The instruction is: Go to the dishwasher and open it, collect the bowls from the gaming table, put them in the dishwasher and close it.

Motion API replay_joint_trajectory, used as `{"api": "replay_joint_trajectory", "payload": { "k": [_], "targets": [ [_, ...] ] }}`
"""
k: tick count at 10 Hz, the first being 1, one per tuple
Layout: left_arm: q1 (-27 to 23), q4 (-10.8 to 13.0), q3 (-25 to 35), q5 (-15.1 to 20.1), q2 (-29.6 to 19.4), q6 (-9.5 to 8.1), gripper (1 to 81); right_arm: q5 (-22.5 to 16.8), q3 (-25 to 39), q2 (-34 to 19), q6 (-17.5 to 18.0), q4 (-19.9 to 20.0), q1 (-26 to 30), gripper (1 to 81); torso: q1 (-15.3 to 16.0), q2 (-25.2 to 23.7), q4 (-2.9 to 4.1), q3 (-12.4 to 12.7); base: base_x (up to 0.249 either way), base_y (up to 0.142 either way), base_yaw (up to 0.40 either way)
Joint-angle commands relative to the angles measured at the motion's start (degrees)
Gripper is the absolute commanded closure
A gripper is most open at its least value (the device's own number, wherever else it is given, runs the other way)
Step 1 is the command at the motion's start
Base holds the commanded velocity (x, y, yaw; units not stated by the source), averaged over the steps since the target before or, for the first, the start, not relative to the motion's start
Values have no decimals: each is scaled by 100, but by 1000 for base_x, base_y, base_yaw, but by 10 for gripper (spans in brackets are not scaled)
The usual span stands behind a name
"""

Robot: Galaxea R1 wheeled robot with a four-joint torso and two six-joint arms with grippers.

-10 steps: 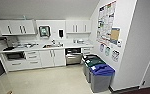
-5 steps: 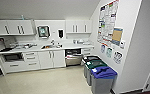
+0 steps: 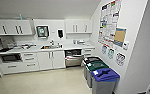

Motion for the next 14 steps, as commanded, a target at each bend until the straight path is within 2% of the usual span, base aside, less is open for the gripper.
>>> {"api": "replay_joint_trajectory", "payload": {
  "k": [1,8,14],
  "targets": [
    [-297,-292,-73,93,-106,10,811,-226,-30,-84,6,-28,247,811,0,0,0,0,163,0,0],
    [-297,-274,-73,93,-115,19,811,-226,-30,-75,6,-20,256,811,2,0,0,0,156,0,0],
    [-297,-248,-73,93,-106,19,811,-235,-39,-75,6,-20,256,811,5,0,0,0,94,0,0]
  ]
}}
